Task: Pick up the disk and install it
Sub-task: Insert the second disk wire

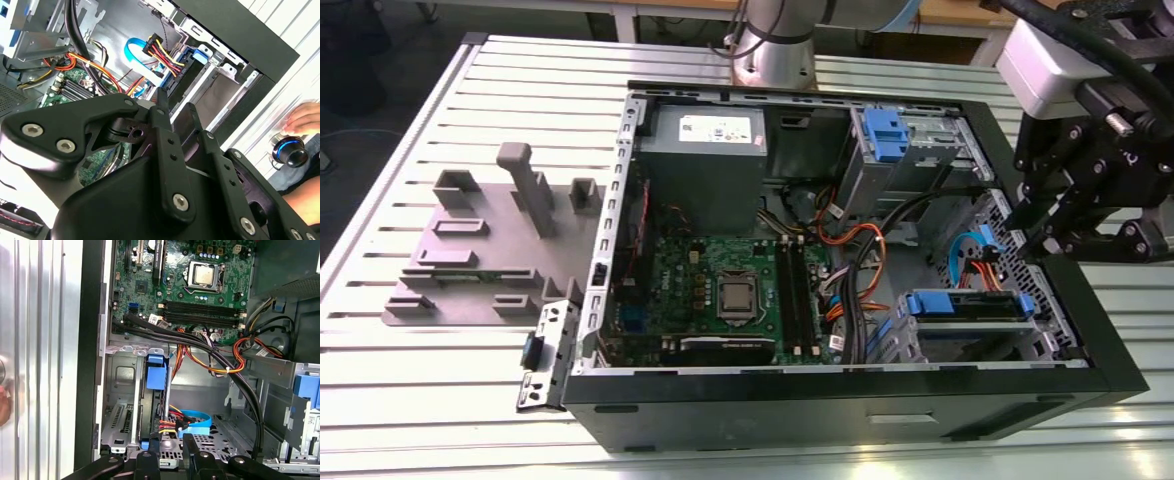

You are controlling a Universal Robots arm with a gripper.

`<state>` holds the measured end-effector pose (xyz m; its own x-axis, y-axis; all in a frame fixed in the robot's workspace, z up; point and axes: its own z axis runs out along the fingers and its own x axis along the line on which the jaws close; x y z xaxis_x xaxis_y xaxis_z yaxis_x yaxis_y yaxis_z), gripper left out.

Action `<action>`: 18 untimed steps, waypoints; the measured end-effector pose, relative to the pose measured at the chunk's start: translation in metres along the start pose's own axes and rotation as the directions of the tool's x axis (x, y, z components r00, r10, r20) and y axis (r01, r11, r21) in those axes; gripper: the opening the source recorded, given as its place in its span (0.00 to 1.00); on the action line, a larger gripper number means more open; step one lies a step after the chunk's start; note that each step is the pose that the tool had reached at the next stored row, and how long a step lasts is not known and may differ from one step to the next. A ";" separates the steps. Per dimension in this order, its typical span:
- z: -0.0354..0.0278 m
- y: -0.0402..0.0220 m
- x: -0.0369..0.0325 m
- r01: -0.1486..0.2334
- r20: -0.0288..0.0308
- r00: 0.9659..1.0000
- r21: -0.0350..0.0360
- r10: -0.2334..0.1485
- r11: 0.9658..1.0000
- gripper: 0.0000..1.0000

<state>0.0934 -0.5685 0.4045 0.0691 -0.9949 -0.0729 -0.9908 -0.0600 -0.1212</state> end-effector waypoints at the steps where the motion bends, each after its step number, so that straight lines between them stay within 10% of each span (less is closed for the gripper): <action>1: -0.0001 0.0000 0.0000 0.000 0.000 1.000 0.000 0.000 1.000 0.33; 18: -0.0121 -0.0015 -0.0009 0.000 0.000 1.000 0.000 0.000 1.000 0.33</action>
<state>0.0934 -0.5685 0.4167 0.0691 -0.9949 -0.0729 -0.9908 -0.0600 -0.1212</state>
